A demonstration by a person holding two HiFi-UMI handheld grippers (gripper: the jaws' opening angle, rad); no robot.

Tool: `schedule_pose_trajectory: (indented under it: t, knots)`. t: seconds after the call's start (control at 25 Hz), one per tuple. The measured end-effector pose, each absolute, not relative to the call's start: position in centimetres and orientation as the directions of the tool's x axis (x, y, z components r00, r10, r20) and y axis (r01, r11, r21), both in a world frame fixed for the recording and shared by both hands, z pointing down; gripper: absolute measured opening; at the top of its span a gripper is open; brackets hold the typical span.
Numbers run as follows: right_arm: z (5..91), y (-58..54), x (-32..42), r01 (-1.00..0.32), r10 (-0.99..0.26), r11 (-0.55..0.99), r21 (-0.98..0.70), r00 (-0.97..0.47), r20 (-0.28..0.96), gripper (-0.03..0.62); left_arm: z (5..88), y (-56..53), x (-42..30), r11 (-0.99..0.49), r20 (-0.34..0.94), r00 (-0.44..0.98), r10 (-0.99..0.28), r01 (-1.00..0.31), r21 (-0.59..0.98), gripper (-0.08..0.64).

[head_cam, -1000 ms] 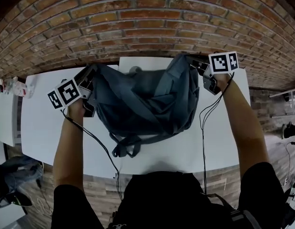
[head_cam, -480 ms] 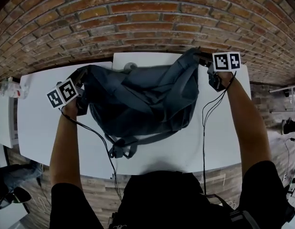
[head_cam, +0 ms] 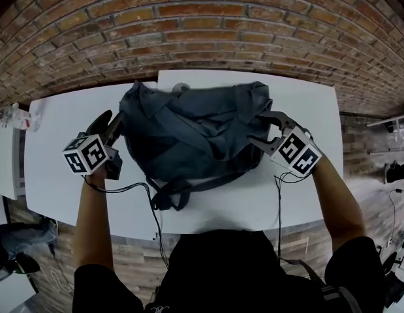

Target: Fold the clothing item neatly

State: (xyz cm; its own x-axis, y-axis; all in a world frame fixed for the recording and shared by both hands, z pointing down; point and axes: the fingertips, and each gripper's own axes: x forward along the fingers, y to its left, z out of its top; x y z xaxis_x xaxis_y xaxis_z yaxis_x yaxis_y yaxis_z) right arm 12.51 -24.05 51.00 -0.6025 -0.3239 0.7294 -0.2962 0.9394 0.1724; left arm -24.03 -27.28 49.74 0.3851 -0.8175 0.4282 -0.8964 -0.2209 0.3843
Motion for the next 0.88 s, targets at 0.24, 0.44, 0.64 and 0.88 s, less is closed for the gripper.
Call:
schedule_pose_trajectory:
  t: [0.24,0.44,0.64,0.88]
  knots:
    - [48.1,-31.8,18.2,-0.665,-0.659,0.702,0.256,-0.47,0.587,0.221,52.0,-20.4,-17.6,-0.308,0.449,0.501,-0.74,-0.846,0.435,0.218]
    - [50.0,-23.9,12.9,-0.342,-0.389,0.915,0.216,-0.6,0.699,0.221,52.7,-16.8,-12.5,-0.377,0.441,0.591,-0.676,-0.791,0.481,0.218]
    - [56.2,-16.6,8.6,-0.076,-0.163,0.987,0.145,-0.553,0.817,0.221,54.6,-14.7,-7.3,-0.44,0.461,0.662,-0.591,-0.743,0.504,0.218]
    - [59.2,-17.0,6.4,-0.042,-0.19,0.98,0.194,-0.48,0.857,0.219,58.3,-14.5,-4.7,-0.417,0.534,0.65,-0.54,-0.758,0.502,0.218]
